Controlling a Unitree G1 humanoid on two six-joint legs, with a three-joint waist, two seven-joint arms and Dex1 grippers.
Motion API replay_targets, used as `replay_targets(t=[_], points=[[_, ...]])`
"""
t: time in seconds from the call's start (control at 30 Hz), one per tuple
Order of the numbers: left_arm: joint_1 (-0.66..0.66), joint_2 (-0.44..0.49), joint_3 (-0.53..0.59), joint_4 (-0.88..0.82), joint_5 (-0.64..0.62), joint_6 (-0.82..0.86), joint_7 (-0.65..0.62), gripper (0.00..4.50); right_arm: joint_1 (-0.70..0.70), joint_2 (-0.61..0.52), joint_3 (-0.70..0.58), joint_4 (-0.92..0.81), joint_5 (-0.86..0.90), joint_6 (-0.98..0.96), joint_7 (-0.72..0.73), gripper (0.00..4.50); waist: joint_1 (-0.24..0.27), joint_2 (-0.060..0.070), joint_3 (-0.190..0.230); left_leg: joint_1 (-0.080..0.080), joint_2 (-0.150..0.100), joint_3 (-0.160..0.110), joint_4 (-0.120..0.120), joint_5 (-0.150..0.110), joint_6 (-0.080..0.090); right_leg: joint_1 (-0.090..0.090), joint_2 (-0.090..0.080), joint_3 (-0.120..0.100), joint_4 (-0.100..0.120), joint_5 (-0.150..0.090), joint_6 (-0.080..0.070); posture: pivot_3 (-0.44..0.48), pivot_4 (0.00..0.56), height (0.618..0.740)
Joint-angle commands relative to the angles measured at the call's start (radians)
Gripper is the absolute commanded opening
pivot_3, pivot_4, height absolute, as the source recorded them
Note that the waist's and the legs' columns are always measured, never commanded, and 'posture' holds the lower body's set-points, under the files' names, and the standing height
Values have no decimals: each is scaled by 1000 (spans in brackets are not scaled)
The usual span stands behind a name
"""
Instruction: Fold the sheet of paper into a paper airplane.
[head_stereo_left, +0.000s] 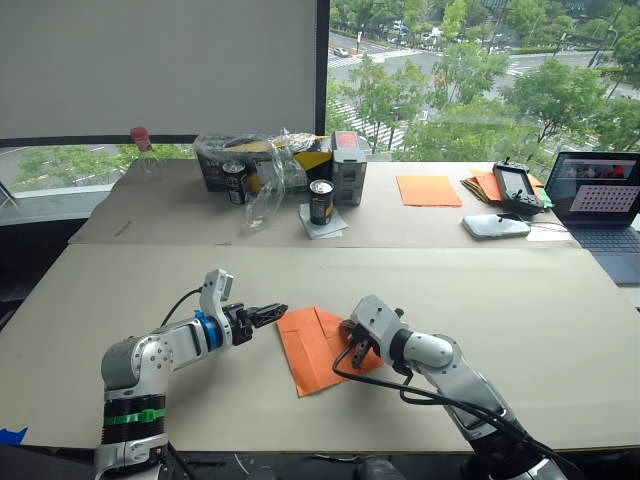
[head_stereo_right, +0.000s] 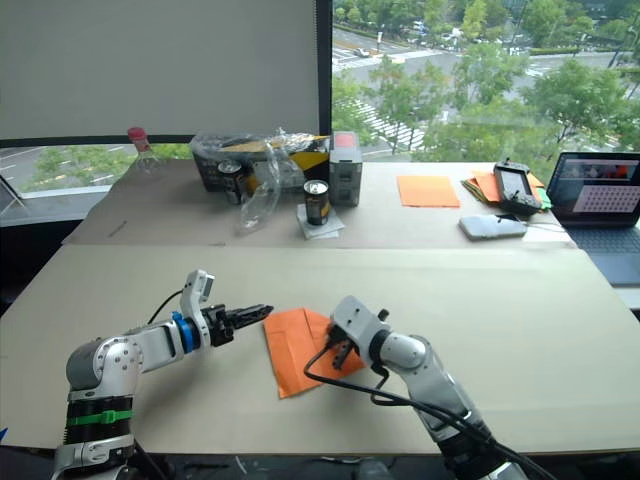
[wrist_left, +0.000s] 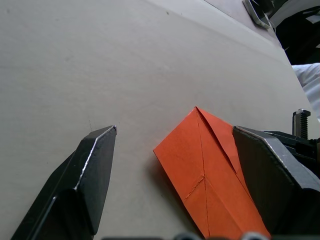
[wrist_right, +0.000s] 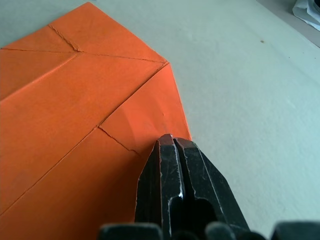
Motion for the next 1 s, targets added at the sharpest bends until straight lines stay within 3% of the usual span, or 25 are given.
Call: replay_targets(t=[0.03, 0.17, 0.2, 0.53, 1.0], points=[[21, -24, -16, -34, -46, 67, 18, 3930, 37, -8, 44, 50, -20, 29, 20, 0, 0, 0, 0, 0, 0, 0, 0, 0, 0, 0, 0, 0, 0, 0, 0, 0, 150, 730], [26, -39, -12, -45, -67, 92, 34, 3930, 37, -6, 44, 50, -22, 30, 18, 0, 0, 0, 0, 0, 0, 0, 0, 0, 0, 0, 0, 0, 0, 0, 0, 0, 150, 730], [25, -44, -12, -48, -73, 99, 37, 3387, 37, -6, 44, 50, -22, 31, 18, 0, 0, 0, 0, 0, 0, 0, 0, 0, 0, 0, 0, 0, 0, 0, 0, 0, 150, 730], [25, -59, -22, -68, -93, 110, 62, 57, 36, -4, 43, 50, -23, 32, 15, 0, -1, -1, 0, 0, 0, 0, 0, 0, 0, 0, 0, 0, -1, 0, 0, 0, 150, 730], [-49, 115, -320, 7, 145, -262, -104, 22, -45, 10, 0, -22, 9, 87, 35, 0, -1, -1, 1, -3, 0, 0, 0, 0, 0, -3, 0, 0, -3, 0, -1, 0, 150, 730]])
